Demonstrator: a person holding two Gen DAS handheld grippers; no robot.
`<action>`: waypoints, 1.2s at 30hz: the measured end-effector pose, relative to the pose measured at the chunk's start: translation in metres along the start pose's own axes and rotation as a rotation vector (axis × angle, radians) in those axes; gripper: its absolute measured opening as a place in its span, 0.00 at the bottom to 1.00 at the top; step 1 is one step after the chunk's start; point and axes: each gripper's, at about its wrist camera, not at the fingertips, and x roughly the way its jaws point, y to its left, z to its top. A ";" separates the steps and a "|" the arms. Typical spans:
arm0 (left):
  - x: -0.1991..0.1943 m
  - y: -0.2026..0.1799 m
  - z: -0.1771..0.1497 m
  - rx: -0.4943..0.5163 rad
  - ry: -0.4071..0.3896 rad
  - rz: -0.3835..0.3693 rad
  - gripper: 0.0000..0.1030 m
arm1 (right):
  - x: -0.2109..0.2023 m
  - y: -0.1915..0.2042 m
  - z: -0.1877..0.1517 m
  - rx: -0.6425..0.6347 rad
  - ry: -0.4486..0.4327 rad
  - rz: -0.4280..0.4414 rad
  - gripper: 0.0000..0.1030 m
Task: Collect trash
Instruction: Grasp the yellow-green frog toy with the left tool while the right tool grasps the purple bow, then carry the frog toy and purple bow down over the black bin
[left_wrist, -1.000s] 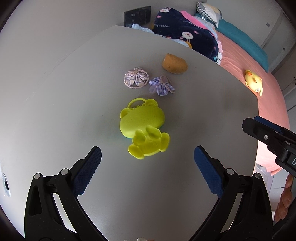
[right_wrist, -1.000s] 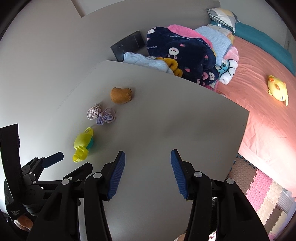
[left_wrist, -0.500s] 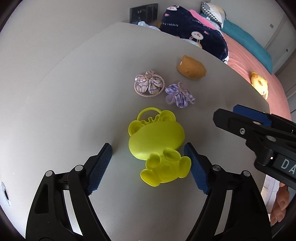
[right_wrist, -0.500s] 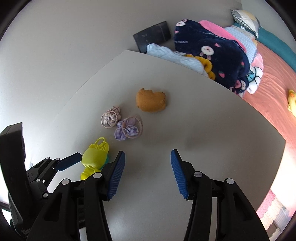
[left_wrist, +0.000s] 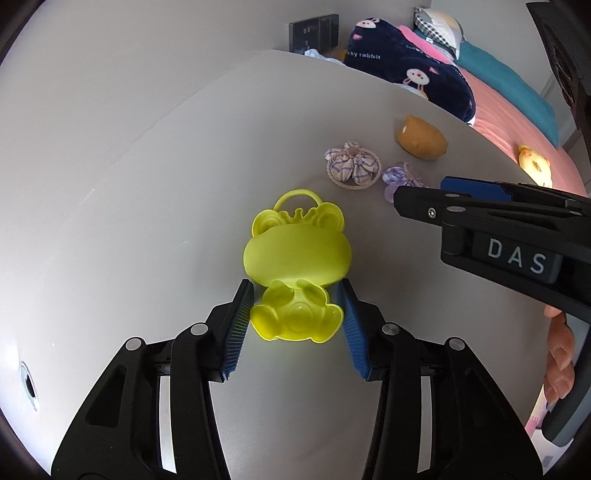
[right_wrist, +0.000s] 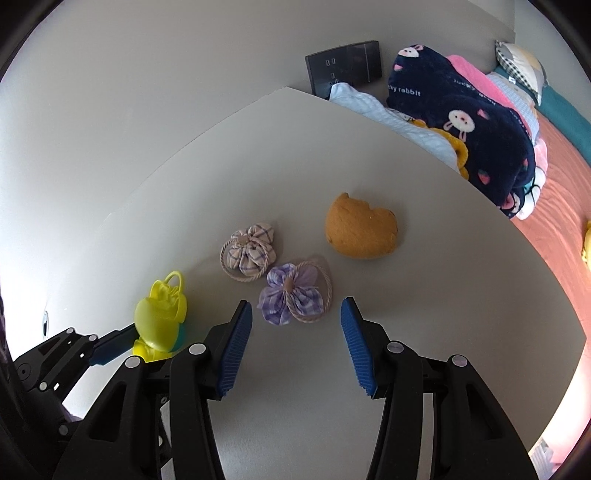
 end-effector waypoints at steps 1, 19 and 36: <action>-0.001 0.001 0.000 -0.002 -0.002 0.000 0.45 | 0.002 0.001 0.002 -0.006 0.000 -0.010 0.51; -0.027 -0.005 -0.005 0.031 -0.051 -0.013 0.44 | -0.020 -0.007 -0.017 -0.001 0.030 0.023 0.12; -0.061 -0.060 -0.026 0.130 -0.083 -0.037 0.44 | -0.090 -0.038 -0.074 0.054 -0.022 0.030 0.12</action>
